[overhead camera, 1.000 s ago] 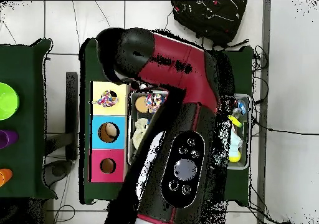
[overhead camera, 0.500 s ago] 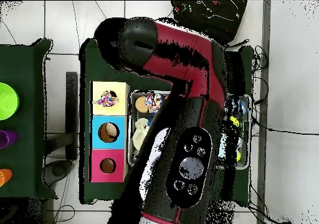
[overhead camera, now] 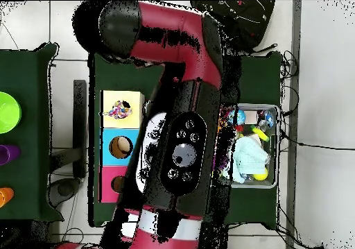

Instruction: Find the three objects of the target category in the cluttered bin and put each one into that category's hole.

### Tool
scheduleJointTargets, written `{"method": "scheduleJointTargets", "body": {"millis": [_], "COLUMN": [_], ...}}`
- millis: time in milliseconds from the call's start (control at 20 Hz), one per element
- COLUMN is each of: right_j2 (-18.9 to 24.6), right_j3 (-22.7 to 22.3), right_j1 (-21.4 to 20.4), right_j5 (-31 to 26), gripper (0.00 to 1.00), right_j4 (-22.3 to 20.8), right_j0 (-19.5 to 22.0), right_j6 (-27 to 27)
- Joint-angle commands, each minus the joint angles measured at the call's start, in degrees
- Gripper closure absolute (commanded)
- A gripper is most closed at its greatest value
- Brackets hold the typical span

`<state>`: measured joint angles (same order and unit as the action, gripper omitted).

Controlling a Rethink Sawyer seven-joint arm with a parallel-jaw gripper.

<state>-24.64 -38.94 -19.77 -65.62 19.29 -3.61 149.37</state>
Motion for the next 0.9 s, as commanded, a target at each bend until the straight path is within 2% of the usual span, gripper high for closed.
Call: {"method": "scheduleJointTargets", "body": {"millis": [50,300,450,650,900], "right_j2": [5.3,3.7,3.3,5.1,5.4], "right_j3": [5.4,5.1,2.0,-9.3,-20.8], "right_j1": [8.7,9.0,7.4,3.4,-0.8], "right_j5": [-5.2,-4.3,-4.5,2.3,8.4], "gripper": [1.0,1.0,1.0,1.0,1.0], "right_j4": [0.4,0.9,2.0,3.6,3.8], "right_j0": [-2.9,-5.2,-6.6,-8.6,-10.7], "right_j6": [7.9,10.8,14.3,15.2,12.0]}}
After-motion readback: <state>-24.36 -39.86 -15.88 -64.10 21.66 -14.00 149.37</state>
